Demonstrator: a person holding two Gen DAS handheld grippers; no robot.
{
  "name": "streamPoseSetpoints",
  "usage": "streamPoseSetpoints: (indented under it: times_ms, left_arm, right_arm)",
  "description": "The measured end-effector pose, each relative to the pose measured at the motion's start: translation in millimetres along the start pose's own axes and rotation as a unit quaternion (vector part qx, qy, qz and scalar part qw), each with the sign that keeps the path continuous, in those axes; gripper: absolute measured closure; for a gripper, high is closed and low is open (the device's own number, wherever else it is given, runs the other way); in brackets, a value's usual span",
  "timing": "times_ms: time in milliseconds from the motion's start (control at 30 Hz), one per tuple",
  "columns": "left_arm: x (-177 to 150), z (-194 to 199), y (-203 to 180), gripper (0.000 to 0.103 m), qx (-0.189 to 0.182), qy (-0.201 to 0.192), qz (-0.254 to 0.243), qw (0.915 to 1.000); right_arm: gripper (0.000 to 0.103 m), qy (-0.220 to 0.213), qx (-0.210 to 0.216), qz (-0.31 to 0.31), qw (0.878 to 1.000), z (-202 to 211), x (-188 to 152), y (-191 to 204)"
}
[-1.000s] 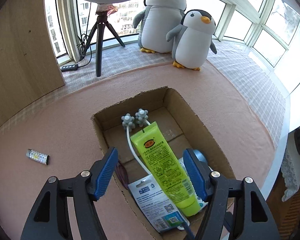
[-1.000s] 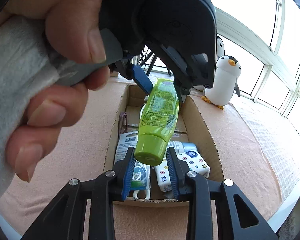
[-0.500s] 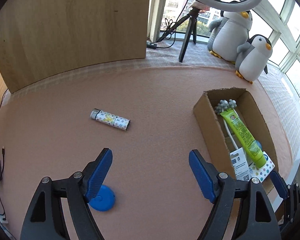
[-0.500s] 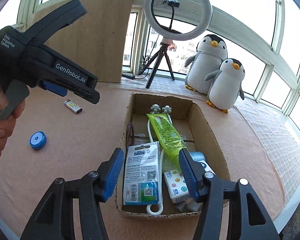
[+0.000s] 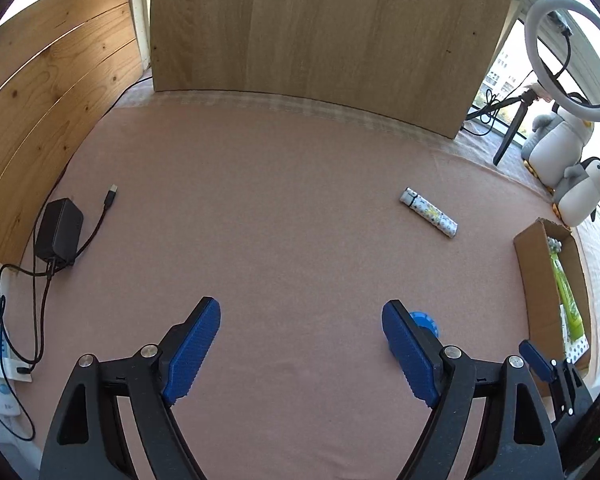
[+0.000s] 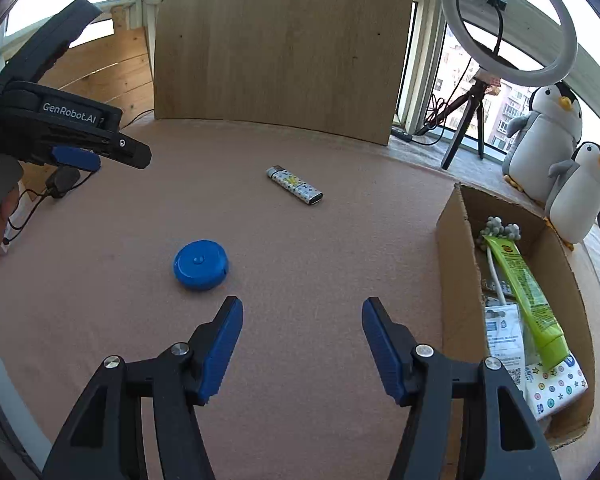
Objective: Organize objects
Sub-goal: 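Grasp the blue round tape measure with the left gripper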
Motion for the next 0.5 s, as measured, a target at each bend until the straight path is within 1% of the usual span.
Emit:
streamPoseSetpoints:
  times_ms: [67,133,200,233,333,400,500]
  left_arm:
    - [-7,2,19,0.017,0.006,-0.001,0.008,0.9999]
    - [-15,4,35,0.017,0.008,-0.001,0.025,0.9997]
    - [-25,3,48,0.016,0.008,0.002,0.045,0.9989]
    - [-30,0,52,0.016,0.008,0.005,0.052,0.9986]
    - [-39,-7,58,0.016,0.008,0.016,0.063,0.9979]
    - [-42,-12,59,0.016,0.007,0.022,0.061,0.9978]
    - [-44,-17,55,0.016,-0.005,0.032,0.059,0.9977]
  right_arm:
    - [0.045,0.018,0.002,-0.002,1.0,-14,-1,8]
    - [0.045,0.028,0.013,-0.007,0.999,-25,3,12]
    - [0.045,0.049,0.035,0.015,0.998,-39,6,23]
    - [0.045,0.051,0.044,0.029,0.997,-42,8,29]
    - [0.045,0.066,0.077,0.07,0.992,-54,8,49]
    - [0.045,0.069,0.085,0.093,0.99,-62,7,62]
    - [0.045,0.06,0.088,0.115,0.988,-69,9,75]
Point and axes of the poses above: each gripper's, at about its wrist camera, not at the fingertips, and z roughly against the way its jaws point, y to its left, x to its top, the point moved 5 cm from there along -z, roughly the way its jaws point
